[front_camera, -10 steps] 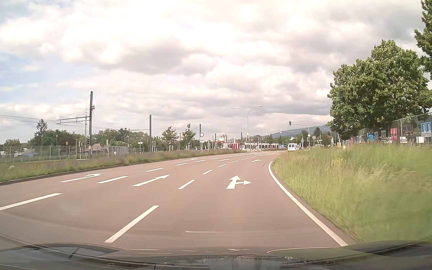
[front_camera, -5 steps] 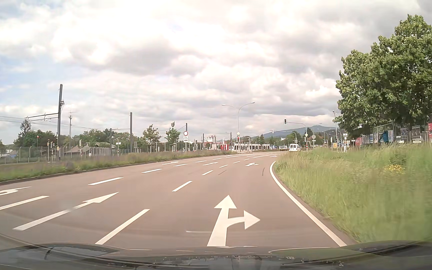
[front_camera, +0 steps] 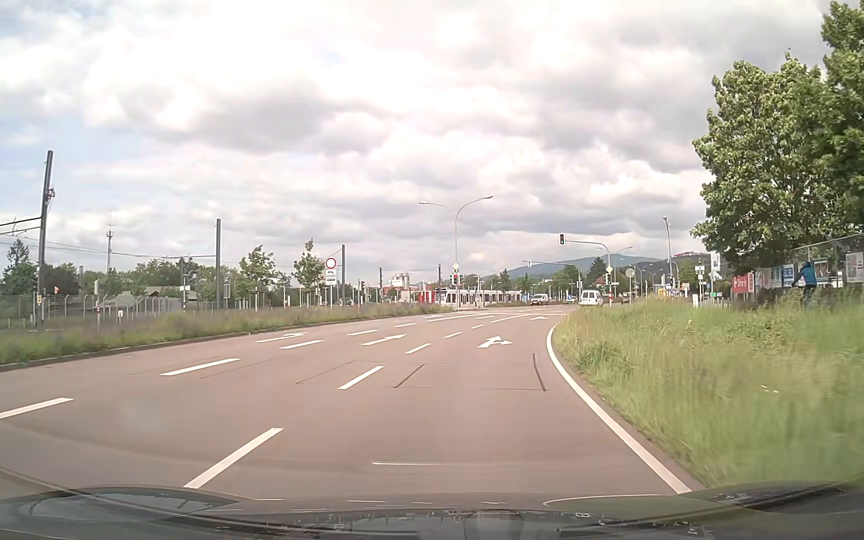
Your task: Follow the waypoints while adhering to traffic rules and regulations
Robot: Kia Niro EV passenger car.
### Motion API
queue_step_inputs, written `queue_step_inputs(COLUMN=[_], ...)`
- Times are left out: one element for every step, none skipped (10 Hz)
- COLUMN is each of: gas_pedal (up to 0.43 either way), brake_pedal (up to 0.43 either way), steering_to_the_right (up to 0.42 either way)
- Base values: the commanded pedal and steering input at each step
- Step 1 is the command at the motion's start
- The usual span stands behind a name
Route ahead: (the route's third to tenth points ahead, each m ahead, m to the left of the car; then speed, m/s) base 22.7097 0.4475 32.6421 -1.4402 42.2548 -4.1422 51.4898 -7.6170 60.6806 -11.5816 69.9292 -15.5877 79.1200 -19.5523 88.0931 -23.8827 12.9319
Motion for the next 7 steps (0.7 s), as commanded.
queue_step_inputs(gas_pedal=[0.079, 0.079, 0.079, 0.079, 0.079, 0.079, 0.079], brake_pedal=[0.000, 0.000, 0.000, 0.000, 0.000, 0.000, 0.000], steering_to_the_right=[0.030, 0.031, 0.033, 0.035, 0.036, 0.036, 0.036])
